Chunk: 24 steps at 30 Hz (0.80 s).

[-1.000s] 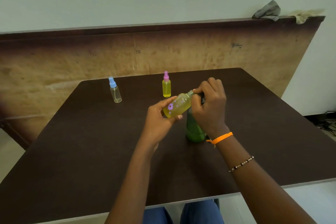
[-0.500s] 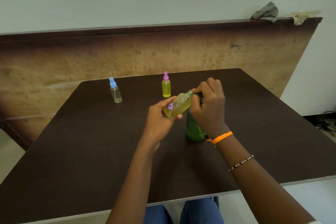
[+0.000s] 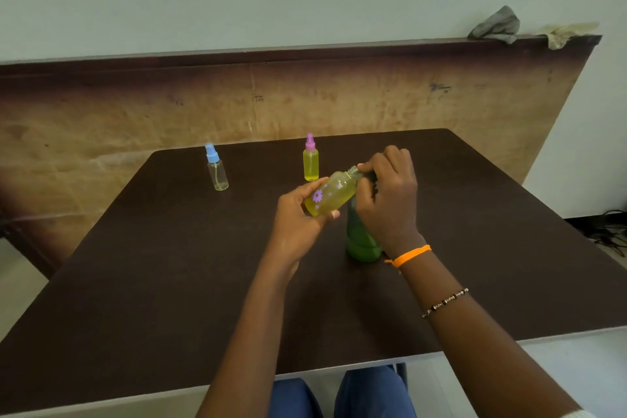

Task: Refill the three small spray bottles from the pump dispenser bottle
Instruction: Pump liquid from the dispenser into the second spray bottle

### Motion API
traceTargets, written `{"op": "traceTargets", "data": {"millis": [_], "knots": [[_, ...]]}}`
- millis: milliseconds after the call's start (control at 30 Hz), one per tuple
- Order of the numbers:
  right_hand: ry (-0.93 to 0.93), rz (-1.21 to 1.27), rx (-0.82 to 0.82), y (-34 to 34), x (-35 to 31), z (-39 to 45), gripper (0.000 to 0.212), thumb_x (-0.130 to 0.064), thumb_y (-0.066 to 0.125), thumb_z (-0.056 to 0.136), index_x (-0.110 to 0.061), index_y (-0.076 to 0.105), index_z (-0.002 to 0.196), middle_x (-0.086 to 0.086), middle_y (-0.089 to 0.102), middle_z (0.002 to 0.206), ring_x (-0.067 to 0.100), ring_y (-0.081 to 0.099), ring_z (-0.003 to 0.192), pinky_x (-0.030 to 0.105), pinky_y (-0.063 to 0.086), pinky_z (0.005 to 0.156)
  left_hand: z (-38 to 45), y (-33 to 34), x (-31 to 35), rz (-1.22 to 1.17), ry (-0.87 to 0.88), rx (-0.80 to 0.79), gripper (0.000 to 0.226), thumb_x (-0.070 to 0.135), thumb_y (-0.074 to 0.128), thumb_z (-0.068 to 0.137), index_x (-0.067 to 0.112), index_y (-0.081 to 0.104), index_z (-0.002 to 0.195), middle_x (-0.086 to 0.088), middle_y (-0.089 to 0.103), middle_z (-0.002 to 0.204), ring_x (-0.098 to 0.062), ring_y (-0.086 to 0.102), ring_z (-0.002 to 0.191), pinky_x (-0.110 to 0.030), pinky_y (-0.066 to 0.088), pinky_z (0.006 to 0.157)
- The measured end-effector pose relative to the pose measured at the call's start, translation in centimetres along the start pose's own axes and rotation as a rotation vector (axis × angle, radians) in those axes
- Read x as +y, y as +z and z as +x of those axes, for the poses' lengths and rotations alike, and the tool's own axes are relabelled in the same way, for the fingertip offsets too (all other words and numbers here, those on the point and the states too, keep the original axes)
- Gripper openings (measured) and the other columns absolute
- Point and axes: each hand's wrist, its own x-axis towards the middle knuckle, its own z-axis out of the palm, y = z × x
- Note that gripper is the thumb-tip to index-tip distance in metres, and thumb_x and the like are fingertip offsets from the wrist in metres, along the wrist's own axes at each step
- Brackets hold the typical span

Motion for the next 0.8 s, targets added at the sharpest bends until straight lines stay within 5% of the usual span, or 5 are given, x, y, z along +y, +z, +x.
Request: {"op": "traceTargets", "data": {"millis": [800], "knots": [[-0.023,0.013,0.004,0.3,0.4,-0.9,0.010,-0.002,0.046,0.068,0.002,0.055,0.069,0.015,0.048,0.070,0.027,0.039,0.067,0.036,0.035,0.059,0.2,0.2,-0.6,-0.005,0.007,-0.014,0.057,-0.014,0.066,0.072,0.016,0.061,0.120,0.001,0.069,0.110,-0.008,0.064,0.100,-0.029,0.052,0.089]]}}
